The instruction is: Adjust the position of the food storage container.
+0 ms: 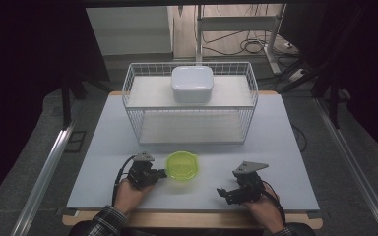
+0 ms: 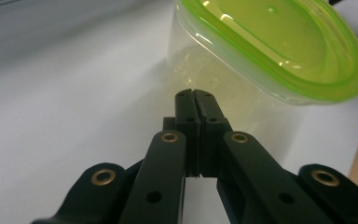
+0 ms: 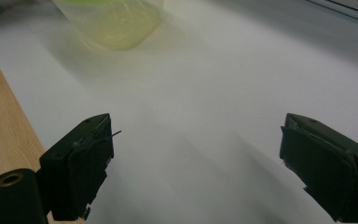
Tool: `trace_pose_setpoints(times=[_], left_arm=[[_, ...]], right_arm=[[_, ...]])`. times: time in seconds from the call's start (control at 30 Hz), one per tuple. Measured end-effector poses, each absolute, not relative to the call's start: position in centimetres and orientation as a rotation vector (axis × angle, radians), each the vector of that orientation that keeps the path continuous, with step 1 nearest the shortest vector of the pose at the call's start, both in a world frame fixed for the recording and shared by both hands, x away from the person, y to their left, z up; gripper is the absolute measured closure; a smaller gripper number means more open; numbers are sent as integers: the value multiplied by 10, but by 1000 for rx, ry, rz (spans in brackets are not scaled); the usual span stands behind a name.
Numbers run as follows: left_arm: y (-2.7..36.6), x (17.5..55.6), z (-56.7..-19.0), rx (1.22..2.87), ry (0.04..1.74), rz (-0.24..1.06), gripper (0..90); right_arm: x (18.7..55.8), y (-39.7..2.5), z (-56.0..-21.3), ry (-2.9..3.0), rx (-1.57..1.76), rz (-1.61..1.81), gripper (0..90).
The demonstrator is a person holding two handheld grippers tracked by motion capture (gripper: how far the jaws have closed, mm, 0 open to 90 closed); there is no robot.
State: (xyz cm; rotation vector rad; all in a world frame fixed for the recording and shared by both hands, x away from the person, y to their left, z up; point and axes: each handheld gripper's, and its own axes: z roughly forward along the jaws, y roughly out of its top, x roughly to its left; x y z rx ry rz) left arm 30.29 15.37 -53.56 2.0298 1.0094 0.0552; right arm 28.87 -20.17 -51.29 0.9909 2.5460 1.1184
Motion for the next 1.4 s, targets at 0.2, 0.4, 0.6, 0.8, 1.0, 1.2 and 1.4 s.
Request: trace_pose_setpoints(times=[0.2, 0.4, 0.6, 0.8, 1.0, 1.2, 1.4], left_arm=[[140, 299, -536, 2054, 971, 43, 891], [136, 296, -535, 2101, 959, 97, 873], [154, 285, -527, 2068, 1000, 164, 804], [168, 263, -517, 2087, 1019, 360, 590], [177, 249, -516, 2074, 1039, 429, 280], [184, 239, -519, 2076, 1050, 430, 92], [186, 236, -522, 2072, 1038, 432, 62]], right_arm=[[289, -202, -513, 2544, 989, 1119, 100], [288, -202, -514, 2545, 984, 1116, 99], [288, -203, -513, 2539, 984, 1123, 96], [288, -204, -513, 2535, 985, 1138, 95], [287, -202, -513, 2534, 962, 1147, 91], [288, -203, -513, 2528, 955, 1165, 85], [287, -201, -513, 2532, 950, 1166, 70]])
